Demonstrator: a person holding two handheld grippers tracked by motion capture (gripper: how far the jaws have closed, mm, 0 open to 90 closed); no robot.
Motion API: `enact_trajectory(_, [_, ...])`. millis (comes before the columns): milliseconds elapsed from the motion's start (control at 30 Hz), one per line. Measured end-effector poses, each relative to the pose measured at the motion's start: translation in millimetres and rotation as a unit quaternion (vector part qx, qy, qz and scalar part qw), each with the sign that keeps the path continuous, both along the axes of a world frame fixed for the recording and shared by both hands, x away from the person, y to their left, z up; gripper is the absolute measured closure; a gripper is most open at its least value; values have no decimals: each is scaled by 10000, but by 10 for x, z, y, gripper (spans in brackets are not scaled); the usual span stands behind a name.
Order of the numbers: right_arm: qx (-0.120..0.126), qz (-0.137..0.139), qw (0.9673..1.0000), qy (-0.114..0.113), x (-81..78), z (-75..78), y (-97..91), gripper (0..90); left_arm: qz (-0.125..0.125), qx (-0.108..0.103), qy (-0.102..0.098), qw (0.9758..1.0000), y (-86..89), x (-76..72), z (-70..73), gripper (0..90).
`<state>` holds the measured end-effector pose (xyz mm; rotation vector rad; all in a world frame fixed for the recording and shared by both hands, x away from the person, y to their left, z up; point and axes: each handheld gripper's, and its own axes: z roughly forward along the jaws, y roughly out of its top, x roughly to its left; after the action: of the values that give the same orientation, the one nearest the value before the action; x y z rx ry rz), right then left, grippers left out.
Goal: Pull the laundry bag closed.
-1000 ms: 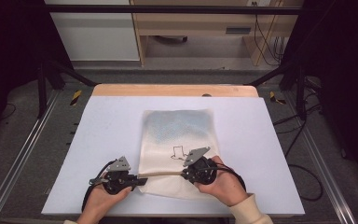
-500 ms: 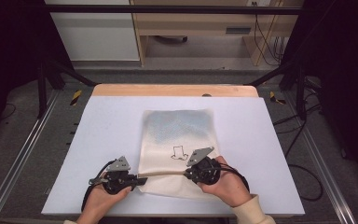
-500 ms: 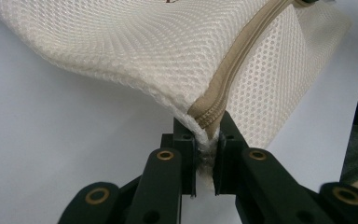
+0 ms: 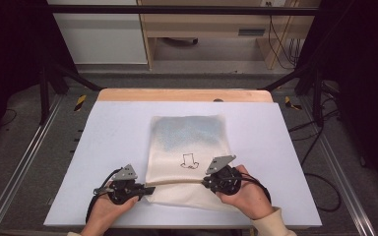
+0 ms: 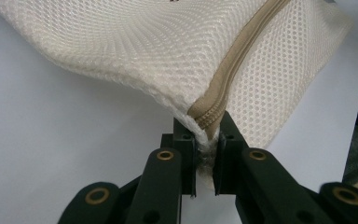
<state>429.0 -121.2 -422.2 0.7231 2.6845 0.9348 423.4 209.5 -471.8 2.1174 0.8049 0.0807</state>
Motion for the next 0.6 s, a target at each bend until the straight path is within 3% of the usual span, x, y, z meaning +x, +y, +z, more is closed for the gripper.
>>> enact_trajectory(267, [29,-164,9999,-1,-30,8,-129,817,-8,-6,3,10000,0,-1,1,819])
enact_trajectory(600, [100,-163,9998,21,-52,0,-172,817,-19,8,-14,10000,-1,0,4,819])
